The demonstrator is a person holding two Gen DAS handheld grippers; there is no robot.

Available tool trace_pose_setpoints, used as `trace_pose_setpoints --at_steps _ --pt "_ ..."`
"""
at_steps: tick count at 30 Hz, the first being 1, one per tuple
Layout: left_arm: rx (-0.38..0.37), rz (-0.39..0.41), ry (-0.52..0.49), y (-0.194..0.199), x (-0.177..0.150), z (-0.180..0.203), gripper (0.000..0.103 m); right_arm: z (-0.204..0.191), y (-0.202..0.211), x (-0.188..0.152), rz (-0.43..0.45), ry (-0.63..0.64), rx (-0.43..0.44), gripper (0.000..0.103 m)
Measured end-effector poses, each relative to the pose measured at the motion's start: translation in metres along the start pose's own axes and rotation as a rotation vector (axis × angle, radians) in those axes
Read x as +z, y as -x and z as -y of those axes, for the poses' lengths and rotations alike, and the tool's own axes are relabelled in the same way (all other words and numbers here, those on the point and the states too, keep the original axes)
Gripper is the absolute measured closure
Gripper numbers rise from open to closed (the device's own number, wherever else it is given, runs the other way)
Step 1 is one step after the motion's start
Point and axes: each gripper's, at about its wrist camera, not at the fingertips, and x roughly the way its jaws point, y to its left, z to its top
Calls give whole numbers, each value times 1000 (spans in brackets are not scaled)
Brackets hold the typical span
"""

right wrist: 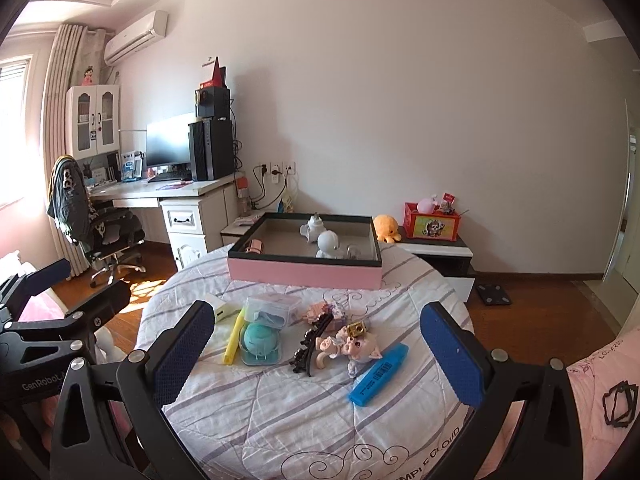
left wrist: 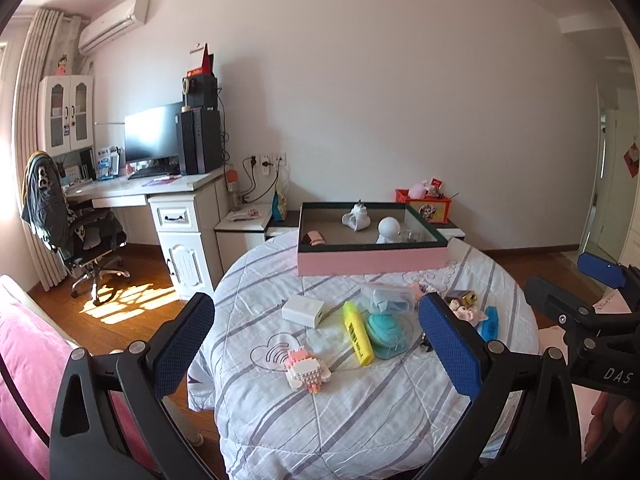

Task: Organize rigid objects
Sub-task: 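Move both tools back toward the remaining items on the bed, then grasp the pink-white block figure with the left tool while the right tool grasps the blue highlighter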

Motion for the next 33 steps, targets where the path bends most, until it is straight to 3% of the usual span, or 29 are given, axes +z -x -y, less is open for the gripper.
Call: trace_pose_setpoints --at_steps 11,18,19,21,22,24,31,33 --pt "46 -251 -11 -78 -61 -24 0 29 -67 -47 -193 -53 -35 0" --pt "53 -341 11 -125 -80 -25 0 44 -98 -62 -265 -78 -50 0" --pt "50 -353 8 -132 -83 -24 2 46 -102 -65 -276 -84 -53 0" --pt "22 -368 10 -141 -86 -22 20 51 -110 -69 -296 -96 -61 0" --pt "15 -353 11 -142 -86 -21 22 54 -113 -71 -307 -101 -64 0" --pt "-6 -329 -10 -141 -84 -16 44 58 -120 -74 -321 -118 -59 0" --pt "-25 -311 -68 -141 -77 1 44 71 -146 -76 -339 -135 -89 0" --pt "-40 -312 -69 -141 -75 4 44 76 -150 -75 -334 -126 -82 11"
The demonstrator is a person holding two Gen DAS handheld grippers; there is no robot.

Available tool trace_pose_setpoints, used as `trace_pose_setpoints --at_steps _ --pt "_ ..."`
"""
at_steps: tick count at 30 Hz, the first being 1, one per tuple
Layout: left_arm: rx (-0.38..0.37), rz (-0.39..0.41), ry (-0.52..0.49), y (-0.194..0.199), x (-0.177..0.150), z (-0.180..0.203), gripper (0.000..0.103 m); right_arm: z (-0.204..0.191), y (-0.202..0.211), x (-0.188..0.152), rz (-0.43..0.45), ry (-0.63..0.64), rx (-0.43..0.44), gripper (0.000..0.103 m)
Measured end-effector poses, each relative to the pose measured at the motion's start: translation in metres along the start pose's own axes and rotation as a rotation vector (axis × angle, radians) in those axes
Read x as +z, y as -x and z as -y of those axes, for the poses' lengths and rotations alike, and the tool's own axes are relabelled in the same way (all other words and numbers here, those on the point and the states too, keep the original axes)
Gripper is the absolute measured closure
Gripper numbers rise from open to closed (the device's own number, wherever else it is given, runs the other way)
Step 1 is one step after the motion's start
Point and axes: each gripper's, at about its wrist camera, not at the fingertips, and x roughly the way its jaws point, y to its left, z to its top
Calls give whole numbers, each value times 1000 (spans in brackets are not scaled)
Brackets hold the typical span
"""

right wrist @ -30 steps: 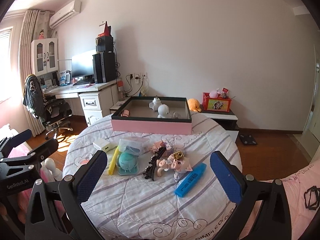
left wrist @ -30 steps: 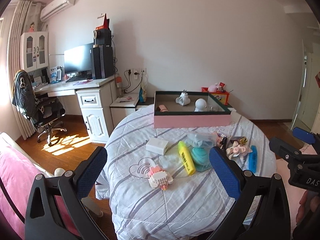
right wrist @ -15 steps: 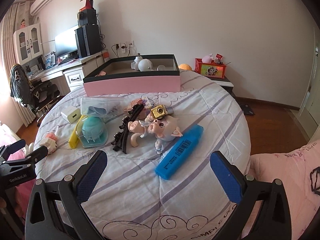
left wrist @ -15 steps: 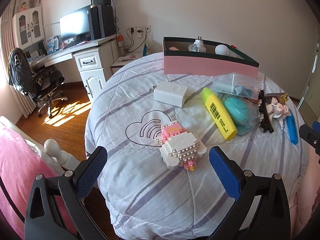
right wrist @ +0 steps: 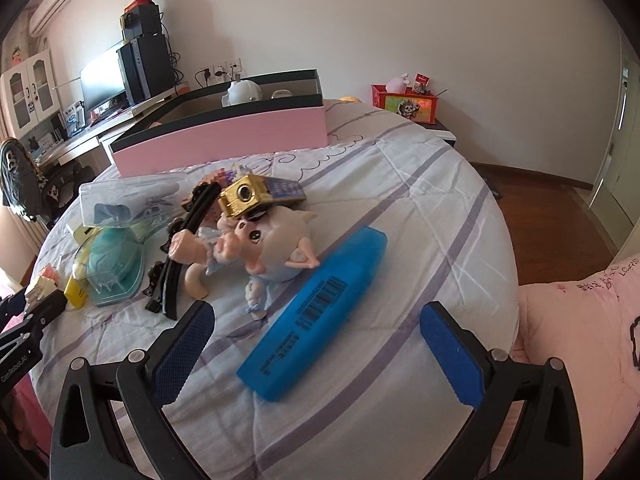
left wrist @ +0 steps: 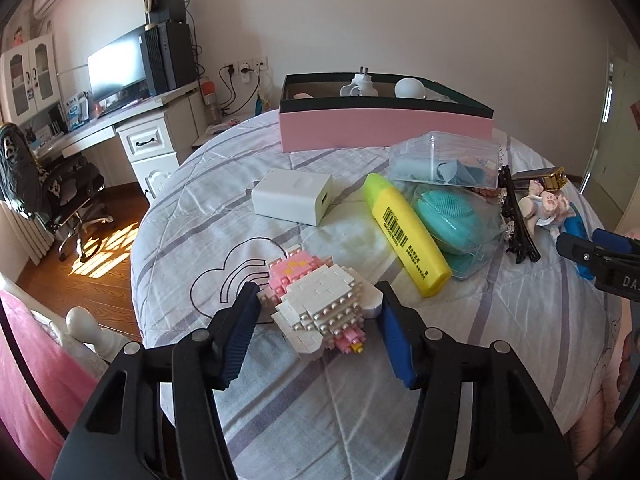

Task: Organize rigid objects
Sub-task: 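Grasp the pink-white block figure with the left tool while the right tool grasps the blue highlighter, then carry the block figure and blue highlighter over the pink box and release them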

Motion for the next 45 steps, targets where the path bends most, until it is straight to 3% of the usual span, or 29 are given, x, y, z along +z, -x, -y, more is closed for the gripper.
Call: trace_pose_setpoints --at_steps 1,7,13,18,23,30,36,45 --pt "-5 0 -2 0 1 2 44 0 -3 0 -8 25 -5 23" --pt "-28 -7 -22 -1 2 9 44 3 4 -2 -9 61 31 45" --pt "-34 -13 -24 0 0 11 44 16 16 -5 14 -6 60 45" --pt "-29 -12 -25 1 0 13 44 14 1 -1 1 25 30 51" --pt "-36 9 -36 6 6 19 44 16 -7 9 12 52 30 77" --pt "-63 56 -42 19 23 21 44 21 11 14 53 28 75 78" --pt "-98 95 -34 31 40 18 44 20 36 30 116 37 93 88" --pt "-112 105 -30 31 51 17 44 25 23 34 111 12 121 88"
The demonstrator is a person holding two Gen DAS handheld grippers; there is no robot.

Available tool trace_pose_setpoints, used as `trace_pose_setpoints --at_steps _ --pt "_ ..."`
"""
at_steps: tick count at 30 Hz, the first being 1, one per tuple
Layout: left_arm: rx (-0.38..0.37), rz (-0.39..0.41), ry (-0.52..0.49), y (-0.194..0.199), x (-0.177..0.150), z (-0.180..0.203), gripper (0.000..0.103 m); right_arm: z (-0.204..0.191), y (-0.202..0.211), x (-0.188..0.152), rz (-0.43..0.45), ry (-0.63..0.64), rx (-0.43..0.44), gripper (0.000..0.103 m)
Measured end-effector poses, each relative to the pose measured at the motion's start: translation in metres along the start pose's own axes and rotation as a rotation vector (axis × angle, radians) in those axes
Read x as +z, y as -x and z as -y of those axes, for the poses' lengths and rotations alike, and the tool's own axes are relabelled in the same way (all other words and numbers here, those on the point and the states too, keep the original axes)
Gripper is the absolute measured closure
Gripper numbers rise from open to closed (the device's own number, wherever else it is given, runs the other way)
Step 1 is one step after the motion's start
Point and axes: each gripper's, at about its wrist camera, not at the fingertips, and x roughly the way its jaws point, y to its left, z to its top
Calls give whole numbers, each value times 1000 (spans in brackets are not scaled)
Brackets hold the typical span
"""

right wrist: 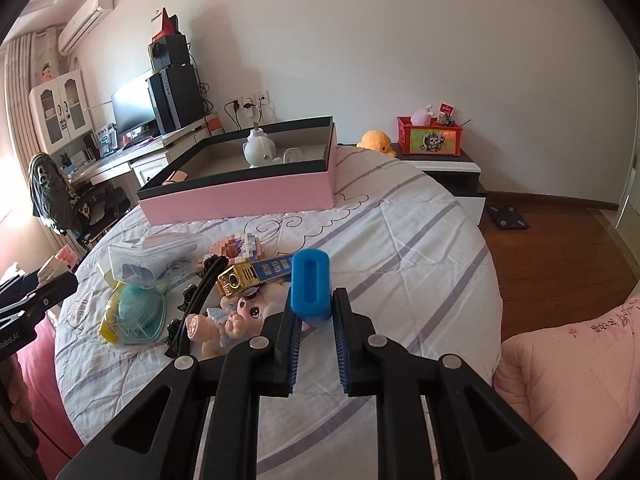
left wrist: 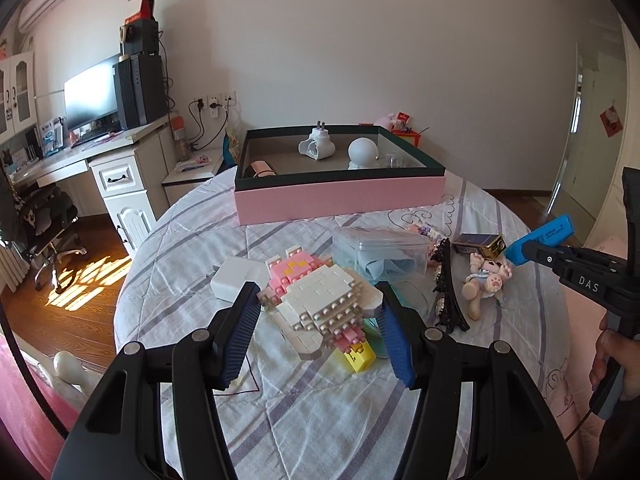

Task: Organize rigid objects
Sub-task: 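Carry the block figure and blue highlighter over the pink box and release them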

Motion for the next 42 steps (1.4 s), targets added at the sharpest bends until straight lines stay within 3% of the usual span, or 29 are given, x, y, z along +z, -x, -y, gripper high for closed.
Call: trace_pose_setpoints --at_steps 9,13,18,23,26,32,38,39,40,41,42 --pt "-53 45 -21 -2 29 6 44 -20 18 38 86 80 18 88" --pt "-67 72 -45 -14 61 8 44 -38 12 67 105 122 83 88" --pt "-74 49 -77 -56 108 4 44 -60 -20 107 105 172 131 88" --pt "-43 -17 -93 -111 139 -6 44 -73 -69 139 64 202 128 87" --pt "-34 -63 -69 -143 150 -17 44 -80 -101 149 14 197 177 87" --pt "-17 -161 -43 -190 149 -31 44 -86 -161 143 -133 150 254 87" --pt "-3 -187 -21 -203 141 -33 43 -84 -173 133 -180 151 203 86" --pt "-10 -184 -20 -201 141 -32 41 -83 -172 133 -178 144 187 84" --pt "-16 -181 -17 -198 141 -32 37 -82 -170 133 -171 138 170 75" --pt "-21 -175 -16 -194 141 -31 29 -81 -168 132 -169 133 150 58" --pt "-12 -164 -19 -189 142 -31 26 -80 -164 131 -160 126 118 51"
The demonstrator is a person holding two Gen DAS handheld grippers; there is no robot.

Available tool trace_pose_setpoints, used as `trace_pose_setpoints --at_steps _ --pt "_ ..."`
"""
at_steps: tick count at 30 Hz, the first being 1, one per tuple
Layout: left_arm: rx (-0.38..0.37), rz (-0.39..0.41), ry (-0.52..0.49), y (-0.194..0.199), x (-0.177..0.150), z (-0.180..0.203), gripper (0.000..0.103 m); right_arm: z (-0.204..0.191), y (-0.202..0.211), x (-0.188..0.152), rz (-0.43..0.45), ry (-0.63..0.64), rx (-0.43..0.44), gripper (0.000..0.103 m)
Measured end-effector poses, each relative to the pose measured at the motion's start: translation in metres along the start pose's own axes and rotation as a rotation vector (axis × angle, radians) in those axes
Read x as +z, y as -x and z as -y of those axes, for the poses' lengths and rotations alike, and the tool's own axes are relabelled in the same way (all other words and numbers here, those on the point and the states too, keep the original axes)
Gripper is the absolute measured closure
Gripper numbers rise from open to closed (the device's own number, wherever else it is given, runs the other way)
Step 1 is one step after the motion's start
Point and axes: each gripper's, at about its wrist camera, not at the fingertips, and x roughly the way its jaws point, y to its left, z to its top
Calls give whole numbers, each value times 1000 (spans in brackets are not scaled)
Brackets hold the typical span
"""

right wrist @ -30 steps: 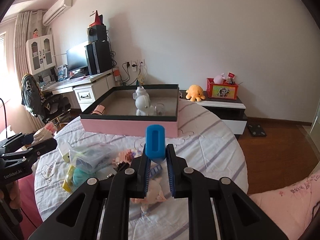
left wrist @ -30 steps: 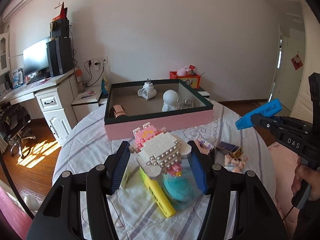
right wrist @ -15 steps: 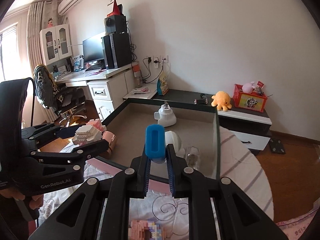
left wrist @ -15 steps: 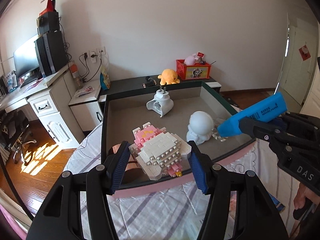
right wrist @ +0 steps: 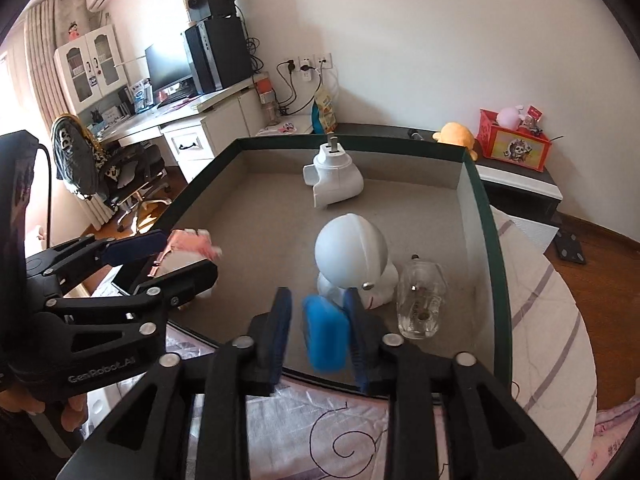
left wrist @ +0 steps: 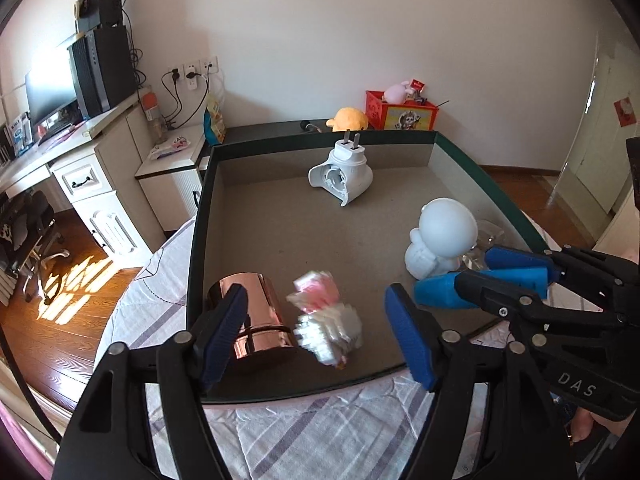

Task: Organize rigid objects
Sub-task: 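Carry the block figure and blue highlighter over the pink box and release them, then move both tools back toward the remaining items on the bed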

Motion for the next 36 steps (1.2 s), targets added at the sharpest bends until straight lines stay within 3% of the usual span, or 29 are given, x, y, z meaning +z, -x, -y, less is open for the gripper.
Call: trace_pose_setpoints --at_steps 1,3,7,10,12,22,25,27,28,36 --pt "17 14 -2 6 -1 1 24 -1 5 0 15 -3 -23 42" --pt "20 47 -3 23 -5 2 17 -1 20 -4 39 -2 -31 39" --pt "52 137 5 71 -20 4 8 -9 66 -15 124 3 -76 23" --pt "70 221 5 113 -38 10 0 -22 106 -28 202 14 -99 22" --pt "77 273 7 142 -52 14 0 -32 132 -38 245 27 -138 19" --pt "122 434 61 252 -120 40 0 -58 237 -103 404 -28 -137 17" --pt "145 457 64 275 -135 46 0 -65 257 -119 445 -47 -150 15" --pt "162 479 68 286 -142 47 0 -72 269 -127 456 -34 -157 8" --pt "169 483 74 291 -146 48 0 -74 273 -130 462 -25 -163 0" --pt "177 501 69 319 -162 53 0 -92 306 -148 499 2 -181 0"
